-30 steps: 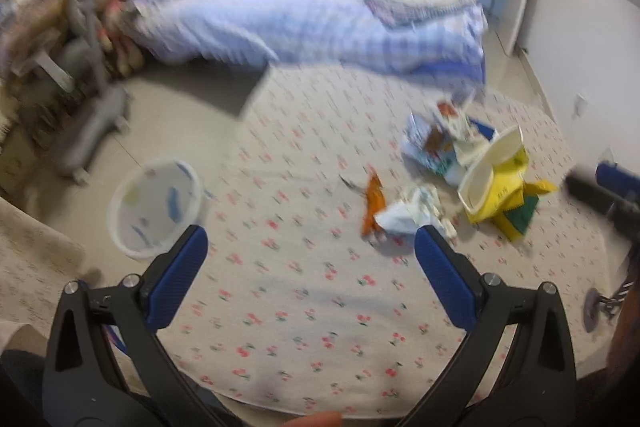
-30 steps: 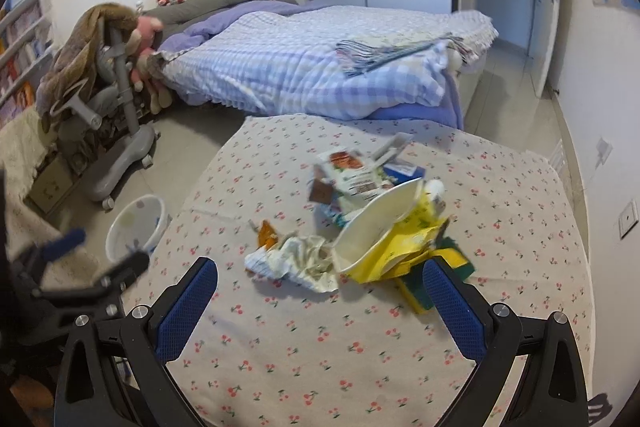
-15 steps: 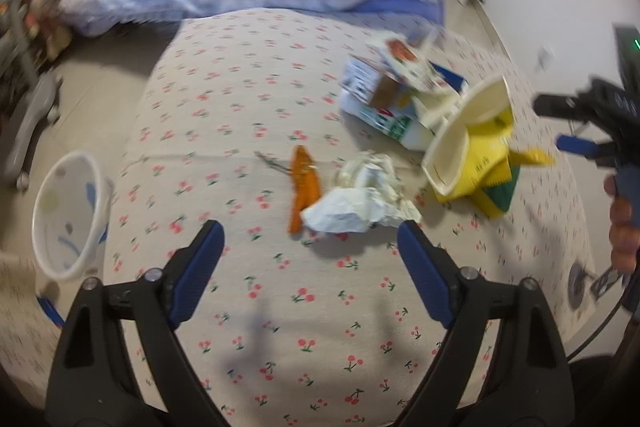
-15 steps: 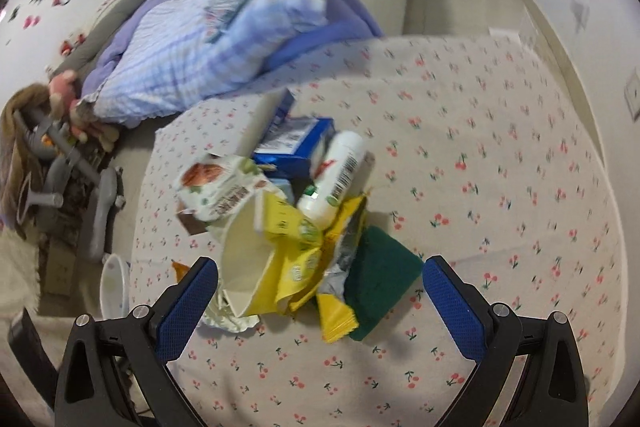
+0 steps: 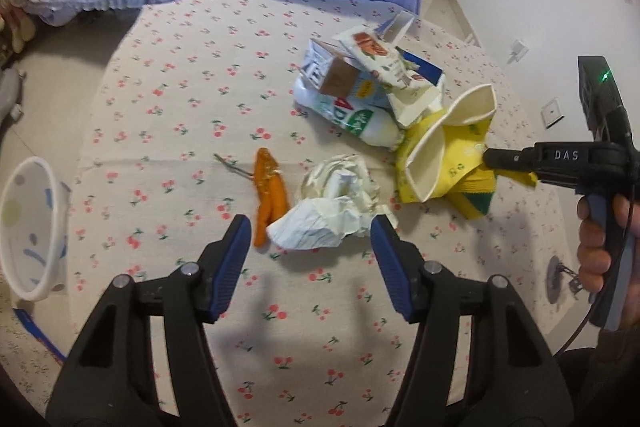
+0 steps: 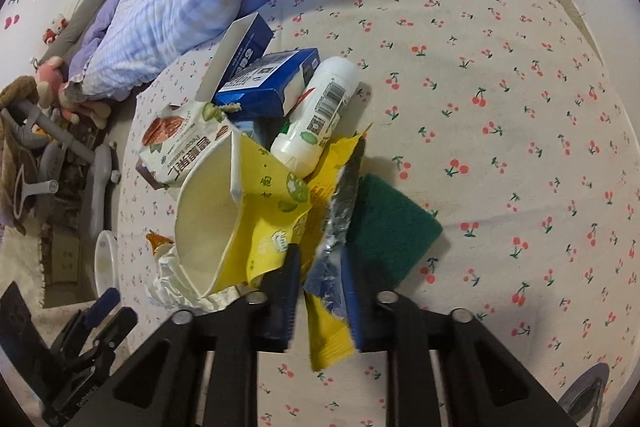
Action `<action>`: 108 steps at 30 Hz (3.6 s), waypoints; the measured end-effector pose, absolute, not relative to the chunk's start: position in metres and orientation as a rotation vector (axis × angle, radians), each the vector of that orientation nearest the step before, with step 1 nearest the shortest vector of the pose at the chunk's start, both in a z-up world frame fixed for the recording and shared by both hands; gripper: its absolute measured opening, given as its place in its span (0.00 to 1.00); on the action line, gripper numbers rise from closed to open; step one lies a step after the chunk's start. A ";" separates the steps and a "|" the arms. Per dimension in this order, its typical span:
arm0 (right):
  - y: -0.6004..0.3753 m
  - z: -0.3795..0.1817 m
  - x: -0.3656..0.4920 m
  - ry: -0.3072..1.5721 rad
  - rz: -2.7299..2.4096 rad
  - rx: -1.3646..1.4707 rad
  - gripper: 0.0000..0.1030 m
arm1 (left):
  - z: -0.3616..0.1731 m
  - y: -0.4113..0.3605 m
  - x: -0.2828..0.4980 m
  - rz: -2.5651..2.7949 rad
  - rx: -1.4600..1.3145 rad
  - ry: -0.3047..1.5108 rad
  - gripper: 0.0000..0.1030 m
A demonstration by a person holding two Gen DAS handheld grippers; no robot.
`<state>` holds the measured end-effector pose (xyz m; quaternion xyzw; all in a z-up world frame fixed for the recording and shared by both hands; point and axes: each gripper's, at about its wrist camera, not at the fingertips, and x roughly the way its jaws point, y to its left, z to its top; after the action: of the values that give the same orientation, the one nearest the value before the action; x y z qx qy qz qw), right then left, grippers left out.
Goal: Collect trash
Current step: 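Grasp the foil snack wrapper with the right tool while the left tool grasps crumpled white paper, then drop the white paper into the white bucket with the left tool while the right tool carries the wrapper over, then open the right tool to drop the foil wrapper into the bucket, then grasp the orange peel with the left tool while the right tool grasps the green sponge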
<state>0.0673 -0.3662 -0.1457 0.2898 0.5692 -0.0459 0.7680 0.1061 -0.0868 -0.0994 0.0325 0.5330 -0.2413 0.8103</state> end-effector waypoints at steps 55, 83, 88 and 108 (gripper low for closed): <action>-0.117 -0.047 0.126 0.977 0.344 0.310 0.06 | -0.096 0.233 0.160 -0.144 -0.471 1.195 0.15; 0.085 -0.109 0.207 1.125 0.509 0.107 0.07 | -0.120 0.280 0.185 -0.026 -0.533 1.256 0.33; 0.097 -0.119 0.212 1.130 0.512 0.098 0.10 | -0.113 0.277 0.184 -0.034 -0.537 1.233 0.37; 0.004 -0.042 0.175 0.957 0.397 0.182 0.54 | -0.081 0.222 0.163 -0.106 -0.450 1.160 0.37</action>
<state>0.1749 0.0041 -0.0416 0.0870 0.4567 0.1894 0.8649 0.1633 0.2224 -0.0812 -0.2105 0.5432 -0.0498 0.8112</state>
